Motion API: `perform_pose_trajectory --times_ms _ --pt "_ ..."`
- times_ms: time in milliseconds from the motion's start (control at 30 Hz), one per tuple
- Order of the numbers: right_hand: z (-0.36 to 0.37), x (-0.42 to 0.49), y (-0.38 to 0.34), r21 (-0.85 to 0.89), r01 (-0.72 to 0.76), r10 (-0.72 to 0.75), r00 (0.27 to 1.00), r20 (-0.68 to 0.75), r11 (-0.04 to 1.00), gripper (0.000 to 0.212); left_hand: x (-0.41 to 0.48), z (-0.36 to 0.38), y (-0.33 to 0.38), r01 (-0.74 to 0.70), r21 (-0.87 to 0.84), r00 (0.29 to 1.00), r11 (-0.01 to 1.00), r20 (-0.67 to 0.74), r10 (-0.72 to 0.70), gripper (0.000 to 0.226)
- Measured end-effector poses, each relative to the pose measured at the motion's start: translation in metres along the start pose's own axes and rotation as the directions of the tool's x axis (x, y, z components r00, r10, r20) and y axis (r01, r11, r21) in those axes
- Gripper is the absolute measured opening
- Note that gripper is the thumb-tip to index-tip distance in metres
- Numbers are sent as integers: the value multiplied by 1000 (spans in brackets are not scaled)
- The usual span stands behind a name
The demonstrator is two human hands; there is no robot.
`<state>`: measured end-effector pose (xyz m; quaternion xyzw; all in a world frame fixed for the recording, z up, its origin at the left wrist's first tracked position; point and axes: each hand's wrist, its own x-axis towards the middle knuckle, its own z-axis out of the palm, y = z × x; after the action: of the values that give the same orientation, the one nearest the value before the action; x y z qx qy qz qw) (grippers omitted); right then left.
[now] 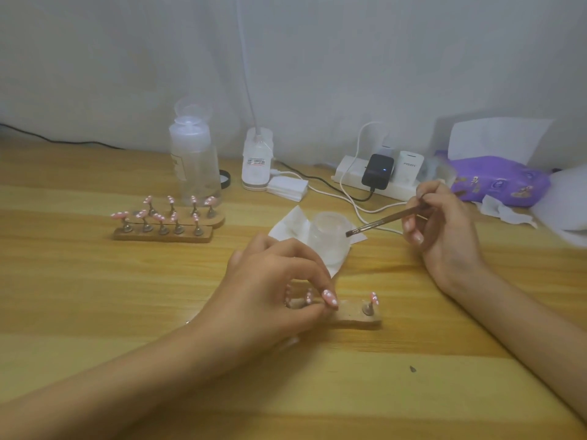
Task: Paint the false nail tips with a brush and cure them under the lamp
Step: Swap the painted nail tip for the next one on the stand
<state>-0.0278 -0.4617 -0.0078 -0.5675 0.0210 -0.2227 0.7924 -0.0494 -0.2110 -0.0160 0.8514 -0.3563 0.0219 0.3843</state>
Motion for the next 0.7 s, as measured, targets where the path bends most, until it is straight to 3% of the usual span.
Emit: perform_pose_trajectory --times_ms 133,333,700 --pt "0 0 0 -4 7 -7 1000 3 1000 27 2 1 1 34 19 999 999 37 -35 11" --pt "-1 1 0 31 -7 8 999 -33 999 25 3 0 9 -13 226 999 974 48 3 52" --pt "-3 5 0 101 -55 67 991 -115 993 19 20 16 38 -112 264 994 958 46 103 39"
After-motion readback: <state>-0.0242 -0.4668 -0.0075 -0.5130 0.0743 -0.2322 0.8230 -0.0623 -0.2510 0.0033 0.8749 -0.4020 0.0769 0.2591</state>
